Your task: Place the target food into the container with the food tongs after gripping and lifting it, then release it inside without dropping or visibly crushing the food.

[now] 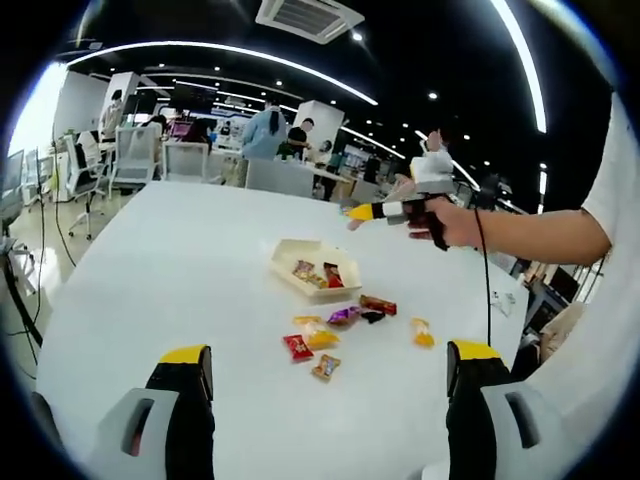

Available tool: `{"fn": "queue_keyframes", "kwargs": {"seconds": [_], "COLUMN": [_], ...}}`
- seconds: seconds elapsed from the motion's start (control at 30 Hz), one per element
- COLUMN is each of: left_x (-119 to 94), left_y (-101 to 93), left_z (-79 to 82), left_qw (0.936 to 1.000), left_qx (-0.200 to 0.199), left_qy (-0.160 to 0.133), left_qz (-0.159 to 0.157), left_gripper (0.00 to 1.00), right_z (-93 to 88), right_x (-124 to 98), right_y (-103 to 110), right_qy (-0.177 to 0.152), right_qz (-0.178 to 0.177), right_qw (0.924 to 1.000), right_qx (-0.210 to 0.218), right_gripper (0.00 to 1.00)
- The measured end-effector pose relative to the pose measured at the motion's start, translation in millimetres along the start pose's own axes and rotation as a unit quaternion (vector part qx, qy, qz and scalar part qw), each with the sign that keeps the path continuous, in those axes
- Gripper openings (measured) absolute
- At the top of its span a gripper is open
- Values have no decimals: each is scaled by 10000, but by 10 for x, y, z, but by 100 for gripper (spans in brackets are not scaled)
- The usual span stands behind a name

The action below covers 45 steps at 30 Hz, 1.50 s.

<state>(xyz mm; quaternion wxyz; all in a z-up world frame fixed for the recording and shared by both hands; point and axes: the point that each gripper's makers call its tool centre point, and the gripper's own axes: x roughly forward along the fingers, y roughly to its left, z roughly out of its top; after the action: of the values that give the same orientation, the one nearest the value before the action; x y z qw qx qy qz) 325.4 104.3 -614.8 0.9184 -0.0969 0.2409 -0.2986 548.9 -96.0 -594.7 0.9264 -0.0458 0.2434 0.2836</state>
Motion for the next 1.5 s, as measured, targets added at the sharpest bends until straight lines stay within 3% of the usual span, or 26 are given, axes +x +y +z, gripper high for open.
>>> {"fn": "queue_keyframes", "kwargs": {"seconds": [0.13, 0.27, 0.5, 0.8, 0.97, 1.23, 1.5], "left_x": [-2, 26, 116, 254, 325, 426, 469], "left_y": [-56, -96, -171, -446, -570, -857, -1051], "left_z": [27, 11, 49, 98, 176, 154, -21], "left_qw": [9998, 9993, 9978, 9948, 9972, 9969, 9971], "left_qx": [127, 159, 282, 624, 556, 670, 658], "left_qy": [-62, -13, 31, 207, 137, 172, 290], "left_qz": [-173, -344, -592, -777, -471, -368, -268], "left_gripper": [93, 94, 95, 96, 100, 99, 99], "right_z": [-45, -108, -211, -428, -566, -820, -1044], "right_x": [-88, -234, -520, -903, -1050, -1275, -1446], "right_y": [21, 135, 165, 180, 164, 134, 121], "right_qy": [8, -3, -46, -91, -91, -230, -218], "right_qz": [-26, 108, 36, 53, 169, 258, 335], "right_qw": [10000, 9996, 9994, 9982, 9981, 9976, 9980], "right_qx": [76, 266, 353, 598, 592, 606, 481], "right_gripper": [29, 29, 28, 28, 28, 28, 28]}}
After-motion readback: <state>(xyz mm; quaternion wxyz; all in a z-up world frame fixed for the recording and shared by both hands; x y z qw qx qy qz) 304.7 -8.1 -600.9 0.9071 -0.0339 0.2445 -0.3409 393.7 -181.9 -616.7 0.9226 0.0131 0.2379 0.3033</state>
